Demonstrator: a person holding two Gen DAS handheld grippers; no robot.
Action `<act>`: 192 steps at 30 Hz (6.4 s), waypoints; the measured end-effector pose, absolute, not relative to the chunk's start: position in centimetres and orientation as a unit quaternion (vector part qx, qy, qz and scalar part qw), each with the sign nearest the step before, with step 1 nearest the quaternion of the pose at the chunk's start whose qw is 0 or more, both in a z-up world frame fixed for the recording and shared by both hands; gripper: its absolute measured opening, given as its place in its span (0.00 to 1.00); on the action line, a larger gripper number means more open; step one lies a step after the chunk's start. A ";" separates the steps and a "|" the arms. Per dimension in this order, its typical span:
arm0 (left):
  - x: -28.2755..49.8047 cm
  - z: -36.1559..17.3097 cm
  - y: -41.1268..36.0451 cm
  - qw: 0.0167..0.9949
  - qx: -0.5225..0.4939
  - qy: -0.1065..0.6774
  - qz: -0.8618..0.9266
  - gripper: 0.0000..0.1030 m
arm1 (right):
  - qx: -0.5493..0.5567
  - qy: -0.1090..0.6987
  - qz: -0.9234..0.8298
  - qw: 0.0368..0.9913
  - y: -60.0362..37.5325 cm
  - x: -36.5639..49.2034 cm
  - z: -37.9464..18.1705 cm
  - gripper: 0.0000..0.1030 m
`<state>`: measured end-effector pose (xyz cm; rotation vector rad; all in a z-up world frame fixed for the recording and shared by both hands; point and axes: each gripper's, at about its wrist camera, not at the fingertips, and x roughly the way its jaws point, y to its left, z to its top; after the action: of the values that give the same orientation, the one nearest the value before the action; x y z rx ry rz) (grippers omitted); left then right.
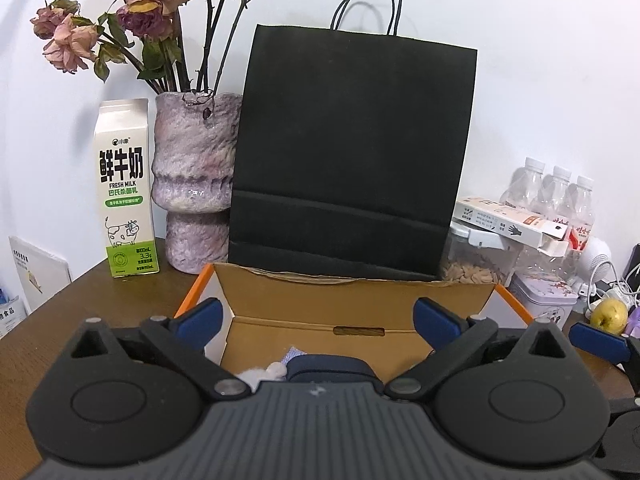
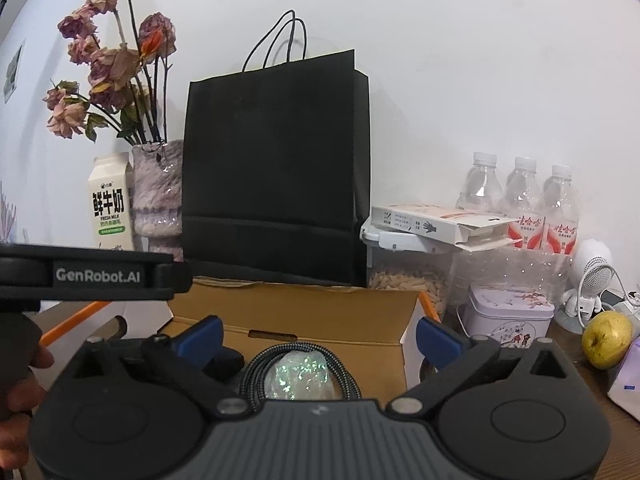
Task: Organize objects
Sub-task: 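Open the left gripper dropping the pouch into the box while the right gripper releases the gold block, then lift both open grippers out of the box toward the items on the table, then grasp the white cloth with the left gripper while the right gripper approaches the red rose, then grasp the red fabric rose with the right gripper while the left gripper holds the cloth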
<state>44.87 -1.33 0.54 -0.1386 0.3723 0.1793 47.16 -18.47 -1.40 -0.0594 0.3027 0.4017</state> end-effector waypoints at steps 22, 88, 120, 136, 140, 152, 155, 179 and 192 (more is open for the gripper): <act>43.8 0.9 -1.4 0.977 -0.074 0.180 0.091 1.00 | -0.024 0.152 0.198 0.968 -19.0 46.5 -1.1 1.00; 20.8 -1.8 -2.4 0.976 -0.034 0.214 0.017 1.00 | -0.036 0.190 0.187 0.963 -24.6 22.9 -4.9 1.00; 22.3 -5.3 4.0 0.939 0.038 0.340 0.037 1.00 | -0.019 0.189 0.179 0.966 -25.6 21.3 -4.9 1.00; 25.6 -7.2 7.1 0.937 -0.005 0.350 0.022 0.93 | -0.028 0.226 0.178 0.957 -25.2 22.4 -5.4 1.00; 25.0 -6.7 6.0 0.943 -0.006 0.333 0.023 0.67 | -0.031 0.231 0.175 0.957 -25.1 22.6 -5.5 1.00; 25.6 -5.5 0.5 0.954 0.009 0.300 -0.020 0.44 | -0.043 0.243 0.162 0.956 -24.4 23.0 -5.6 1.00; 25.7 -5.3 0.4 0.956 0.001 0.292 -0.028 0.42 | -0.044 0.248 0.160 0.954 -24.2 23.3 -5.7 1.00; 23.4 -3.3 4.5 0.975 -0.037 0.219 0.009 0.43 | -0.038 0.272 0.162 0.948 -19.4 29.7 -6.1 0.98; 23.9 -3.2 6.9 0.972 -0.068 0.223 0.037 0.43 | -0.032 0.298 0.180 0.937 -16.4 36.2 -6.7 0.85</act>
<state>23.85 6.86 -3.20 -0.1364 0.4504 0.0738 36.22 -16.39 -6.71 -0.0661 0.6095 0.3671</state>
